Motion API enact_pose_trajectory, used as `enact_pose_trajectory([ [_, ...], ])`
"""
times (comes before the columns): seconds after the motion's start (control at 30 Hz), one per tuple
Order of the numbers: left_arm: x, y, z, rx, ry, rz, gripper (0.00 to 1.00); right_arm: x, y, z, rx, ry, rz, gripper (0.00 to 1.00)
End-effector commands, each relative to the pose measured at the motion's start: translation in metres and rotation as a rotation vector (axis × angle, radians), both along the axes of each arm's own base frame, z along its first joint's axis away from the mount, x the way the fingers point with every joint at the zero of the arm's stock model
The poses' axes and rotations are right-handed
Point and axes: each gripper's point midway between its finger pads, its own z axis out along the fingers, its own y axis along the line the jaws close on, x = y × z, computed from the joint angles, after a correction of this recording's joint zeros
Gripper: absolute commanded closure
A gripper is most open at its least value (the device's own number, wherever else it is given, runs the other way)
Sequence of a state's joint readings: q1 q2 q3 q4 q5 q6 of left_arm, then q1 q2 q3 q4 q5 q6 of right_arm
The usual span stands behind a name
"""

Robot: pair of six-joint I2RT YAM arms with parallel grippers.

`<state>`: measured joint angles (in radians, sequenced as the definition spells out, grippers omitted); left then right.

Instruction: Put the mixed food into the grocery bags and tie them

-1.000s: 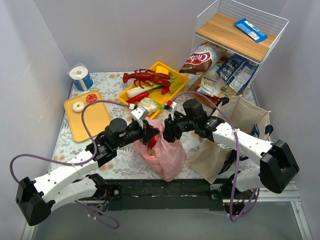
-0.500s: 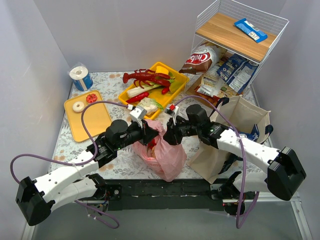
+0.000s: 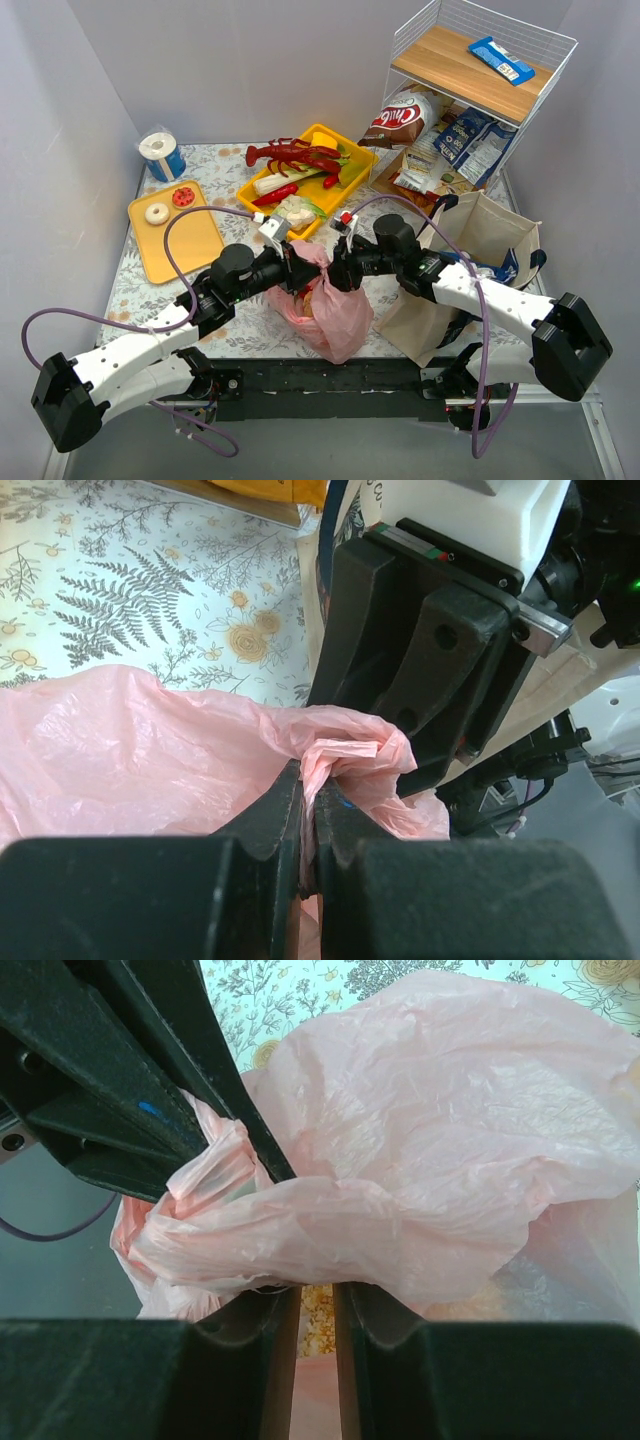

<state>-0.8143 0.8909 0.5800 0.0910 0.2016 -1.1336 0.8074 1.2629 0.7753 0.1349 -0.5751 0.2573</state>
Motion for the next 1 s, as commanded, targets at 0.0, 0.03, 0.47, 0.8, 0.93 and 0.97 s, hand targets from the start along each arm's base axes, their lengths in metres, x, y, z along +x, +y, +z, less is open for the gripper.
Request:
enact_pose_trajectory([
  [0.0, -0.006, 0.000, 0.007, -0.040, -0.001, -0.017, 1.00, 0.001, 0.006, 0.022, 0.088, -0.099, 0.021, 0.71],
  [0.03, -0.006, 0.000, 0.006, -0.040, 0.003, -0.015, 1.00, -0.001, 0.006, 0.019, 0.090, -0.101, 0.028, 0.70],
  [0.47, -0.003, -0.001, 0.004, -0.098, 0.052, 0.021, 1.00, -0.013, 0.009, 0.010, 0.088, -0.137, 0.022, 0.53],
  [0.8, -0.012, 0.001, 0.003, -0.160, 0.097, 0.012, 1.00, 0.006, 0.015, 0.019, 0.118, -0.212, -0.046, 0.51],
  [0.93, -0.012, 0.003, 0.004, -0.169, 0.102, 0.022, 1.00, 0.006, 0.020, 0.019, 0.109, -0.195, -0.022, 0.79],
  [0.97, -0.010, 0.005, 0.004, -0.170, 0.102, 0.031, 1.00, 0.004, 0.020, 0.017, 0.104, -0.189, -0.014, 0.85],
])
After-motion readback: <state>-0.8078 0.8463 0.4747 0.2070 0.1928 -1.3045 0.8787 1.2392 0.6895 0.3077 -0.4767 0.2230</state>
